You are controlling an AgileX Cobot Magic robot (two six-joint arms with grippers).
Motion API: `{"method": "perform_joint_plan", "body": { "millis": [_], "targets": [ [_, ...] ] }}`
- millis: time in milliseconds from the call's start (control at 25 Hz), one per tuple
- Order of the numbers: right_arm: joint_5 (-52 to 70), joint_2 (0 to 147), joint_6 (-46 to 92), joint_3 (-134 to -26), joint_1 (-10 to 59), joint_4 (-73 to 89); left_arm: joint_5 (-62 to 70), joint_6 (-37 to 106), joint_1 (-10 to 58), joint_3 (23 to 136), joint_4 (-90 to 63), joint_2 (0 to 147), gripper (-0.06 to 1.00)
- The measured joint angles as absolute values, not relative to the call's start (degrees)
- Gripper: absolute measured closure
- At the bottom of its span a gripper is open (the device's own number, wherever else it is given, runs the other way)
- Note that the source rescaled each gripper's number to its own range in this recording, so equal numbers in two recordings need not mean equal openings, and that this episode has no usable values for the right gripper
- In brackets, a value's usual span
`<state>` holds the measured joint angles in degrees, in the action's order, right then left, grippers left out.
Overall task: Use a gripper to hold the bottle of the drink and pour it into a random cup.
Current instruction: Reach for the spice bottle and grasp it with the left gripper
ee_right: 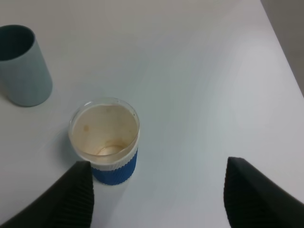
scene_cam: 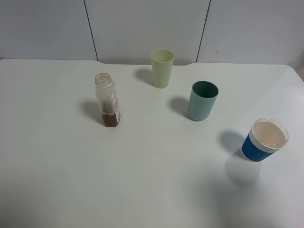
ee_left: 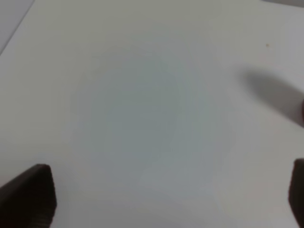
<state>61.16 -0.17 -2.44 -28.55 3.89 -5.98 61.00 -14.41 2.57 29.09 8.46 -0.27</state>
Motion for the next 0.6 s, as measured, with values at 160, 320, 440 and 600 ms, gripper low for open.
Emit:
{"method": "perform_joint_plan", "body": {
  "millis": [160,320,440,600],
  "targets": [
    [61.16,-0.17,-2.44,-28.55,3.89,-5.98,61.0,-14.41,2.57,29.09,8.46,-0.27,-0.06],
    [61.16,-0.17,-2.44,-28.55,3.89,-5.98,61.0,-14.41,2.57,29.09,8.46,-0.27,-0.06],
    [61.16,-0.17,-2.44,-28.55,3.89,-5.98,61.0,-14.41,2.57,29.09,8.46,-0.27,-0.06],
    [61.16,-0.17,-2.44,-28.55,3.89,-5.98,61.0,-14.41,2.57,29.09,8.46,-0.27,-0.06]
  ]
}}
